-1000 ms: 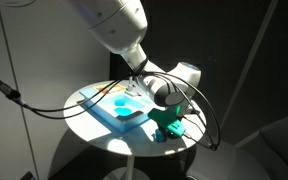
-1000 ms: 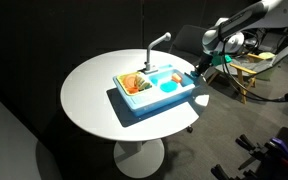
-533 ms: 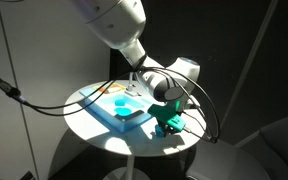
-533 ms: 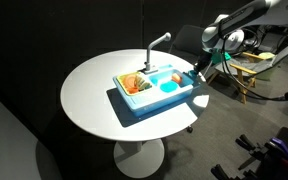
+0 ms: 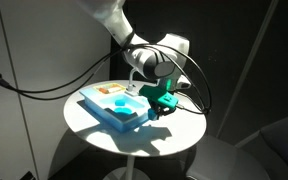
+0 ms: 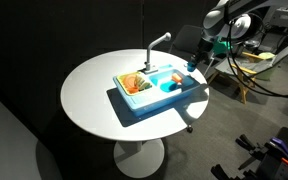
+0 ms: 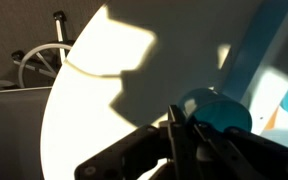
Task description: Move the cup to the left side of the toy sink
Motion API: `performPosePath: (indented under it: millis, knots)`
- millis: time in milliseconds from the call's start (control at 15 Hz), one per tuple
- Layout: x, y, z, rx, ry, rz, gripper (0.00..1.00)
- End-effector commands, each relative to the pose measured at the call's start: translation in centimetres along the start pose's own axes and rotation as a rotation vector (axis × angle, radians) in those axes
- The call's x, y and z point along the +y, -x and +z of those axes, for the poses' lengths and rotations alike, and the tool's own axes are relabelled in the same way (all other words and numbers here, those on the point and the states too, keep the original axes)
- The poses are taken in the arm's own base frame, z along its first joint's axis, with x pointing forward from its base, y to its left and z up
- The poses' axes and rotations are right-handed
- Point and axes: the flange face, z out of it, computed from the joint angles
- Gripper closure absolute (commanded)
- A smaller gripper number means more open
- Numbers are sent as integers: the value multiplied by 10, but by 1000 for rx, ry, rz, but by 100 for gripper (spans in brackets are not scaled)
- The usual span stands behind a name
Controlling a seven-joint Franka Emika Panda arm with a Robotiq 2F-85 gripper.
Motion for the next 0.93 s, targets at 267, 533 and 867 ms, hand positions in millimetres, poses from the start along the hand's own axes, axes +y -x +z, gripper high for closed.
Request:
performPosePath:
  millis: [267,533,867]
  knots:
    - [-41,26,-81,38,25,-63,99]
    - [-80,50,-92,6,39,-122,99]
    - [-149,74,-94,-55,85,-261,99]
